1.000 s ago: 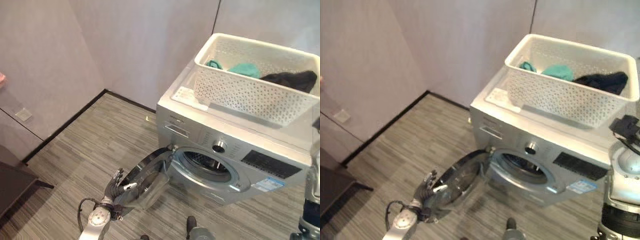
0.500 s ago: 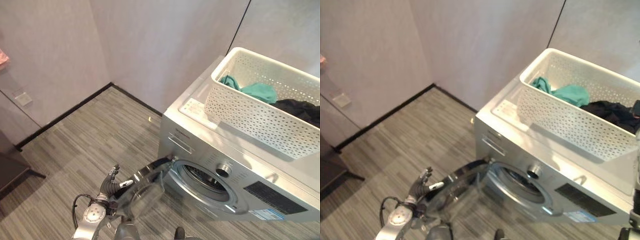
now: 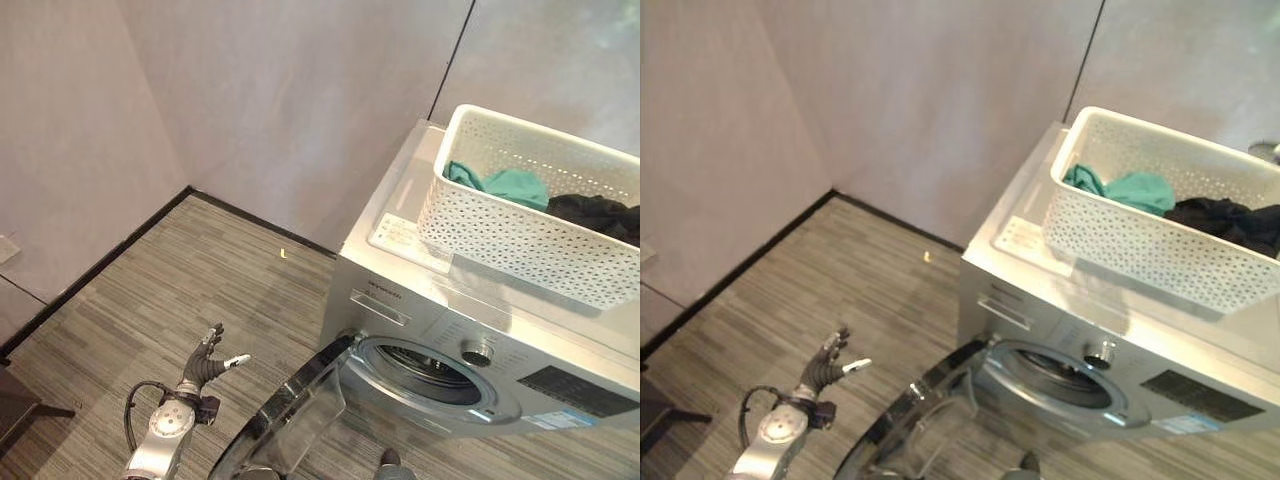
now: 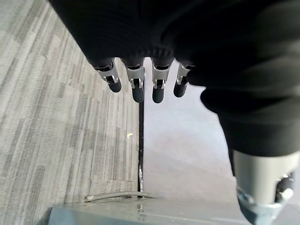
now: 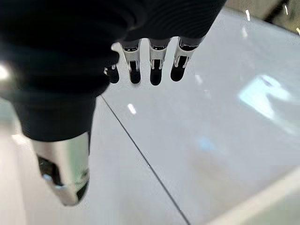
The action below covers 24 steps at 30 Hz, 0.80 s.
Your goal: Grab the laundry basket,head to the washer,open it,put in the laundry and shut it.
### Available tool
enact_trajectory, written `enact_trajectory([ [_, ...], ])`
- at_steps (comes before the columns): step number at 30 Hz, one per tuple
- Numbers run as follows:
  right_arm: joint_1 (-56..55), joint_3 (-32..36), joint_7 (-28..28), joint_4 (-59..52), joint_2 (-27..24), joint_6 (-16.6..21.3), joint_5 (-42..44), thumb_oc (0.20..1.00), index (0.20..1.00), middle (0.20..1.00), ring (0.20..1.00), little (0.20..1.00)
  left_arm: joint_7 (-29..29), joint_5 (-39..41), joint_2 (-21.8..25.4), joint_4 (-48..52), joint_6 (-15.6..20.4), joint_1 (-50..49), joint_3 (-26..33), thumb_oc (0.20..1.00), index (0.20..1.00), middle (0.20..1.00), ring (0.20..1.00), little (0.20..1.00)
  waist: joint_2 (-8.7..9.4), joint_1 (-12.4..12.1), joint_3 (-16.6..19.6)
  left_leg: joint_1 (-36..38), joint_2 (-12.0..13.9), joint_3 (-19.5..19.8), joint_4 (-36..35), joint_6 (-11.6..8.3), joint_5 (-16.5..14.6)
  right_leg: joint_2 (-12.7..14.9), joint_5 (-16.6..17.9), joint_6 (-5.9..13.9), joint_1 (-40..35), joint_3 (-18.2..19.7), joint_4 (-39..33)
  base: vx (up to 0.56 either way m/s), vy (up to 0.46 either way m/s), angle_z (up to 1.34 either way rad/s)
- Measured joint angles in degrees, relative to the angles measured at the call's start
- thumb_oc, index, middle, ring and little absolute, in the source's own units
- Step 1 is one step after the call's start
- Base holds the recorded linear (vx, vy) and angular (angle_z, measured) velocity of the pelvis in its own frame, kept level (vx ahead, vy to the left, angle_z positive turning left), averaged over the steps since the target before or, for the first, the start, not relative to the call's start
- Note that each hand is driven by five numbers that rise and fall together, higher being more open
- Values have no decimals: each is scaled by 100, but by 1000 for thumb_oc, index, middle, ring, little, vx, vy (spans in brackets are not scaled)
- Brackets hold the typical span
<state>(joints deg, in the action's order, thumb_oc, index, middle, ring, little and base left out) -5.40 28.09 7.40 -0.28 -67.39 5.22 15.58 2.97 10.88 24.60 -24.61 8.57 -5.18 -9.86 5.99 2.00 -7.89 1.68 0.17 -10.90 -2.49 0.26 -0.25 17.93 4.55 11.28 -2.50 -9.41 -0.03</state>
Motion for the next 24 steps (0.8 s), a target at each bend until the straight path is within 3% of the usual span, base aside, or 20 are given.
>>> enact_trajectory([
  [1, -572, 109, -344, 15, -375, -113, 97, 1000, 1000, 1000, 1000, 1000, -24, 1, -2, 59, -2, -95, 5, 1000, 1000, 1000, 1000, 1000, 47, 93, -1, -102, 19, 103, -22, -131, 91, -23, -117, 141, -42, 33, -106, 116, -240, 39],
  [3, -737, 185, -661, 117, -520, -161, 232, 1000, 1000, 1000, 1000, 1000, -129, 2, -35, 61, -11, -194, -23, 1000, 1000, 1000, 1000, 1000, 86, 72, -12, -140, 130, 61, -54, -244, 169, -154, -191, 134, -50, 91, -304, 77, -162, -6],
  [6, -946, 283, -1060, 288, -850, -157, 475, 1000, 1000, 1000, 1000, 1000, -208, 21, -43, 95, 12, -505, 29, 1000, 1000, 1000, 1000, 1000, 47, 148, 14, -61, 539, 81, -105, -423, 218, -588, -230, -31, -199, 79, -500, 131, -257, -16],
  [9, -711, 4, -1317, 566, -1278, -140, 631, 1000, 1000, 1000, 1000, 1000, -239, 54, 41, 106, 17, -545, 75, 1000, 1000, 1000, 1000, 1000, 27, 177, 132, 23, 762, 67, -219, -562, 286, -810, -265, -163, -195, 90, -503, 62, -163, -10],
  [11, -72, -699, -1419, 886, -1540, -129, 707, 1000, 1000, 1000, 1000, 1000, -294, 208, 36, 111, 23, -565, 54, 1000, 1000, 1000, 1000, 1000, 32, 138, 255, 29, 847, 44, -269, -604, 311, -900, -263, -208, -167, 97, -546, 31, -95, -8],
  [16, 2530, -3625, -1551, 1759, -1550, -124, 700, 1000, 1000, 1000, 1000, 1000, -399, 277, -6, 100, 61, -427, -215, 1000, 1000, 1000, 1000, 1000, 88, -85, 321, 11, 958, -47, -277, -678, 359, -998, -223, -266, -115, 105, -550, 7, -21, -2],
  [18, 3125, -4284, -1629, 1892, -1504, -110, 614, 1000, 1000, 1000, 1000, 1000, -407, 298, -14, 102, 73, -442, -245, 1000, 1000, 1000, 1000, 1000, 61, -161, 341, -7, 956, -48, -279, -664, 350, -982, -222, -268, -87, 100, -551, 0, 0, 0],
  [24, 4236, -5381, -1679, 2805, -1385, -145, 374, 1000, 1000, 1000, 1000, 1000, -435, 449, -15, 102, 110, -499, -240, 1000, 1000, 1000, 1000, 1000, 10, -251, 385, -197, 939, 73, -278, -686, 399, -988, -207, -281, 39, 25, -550, 8, -4, 6],
])
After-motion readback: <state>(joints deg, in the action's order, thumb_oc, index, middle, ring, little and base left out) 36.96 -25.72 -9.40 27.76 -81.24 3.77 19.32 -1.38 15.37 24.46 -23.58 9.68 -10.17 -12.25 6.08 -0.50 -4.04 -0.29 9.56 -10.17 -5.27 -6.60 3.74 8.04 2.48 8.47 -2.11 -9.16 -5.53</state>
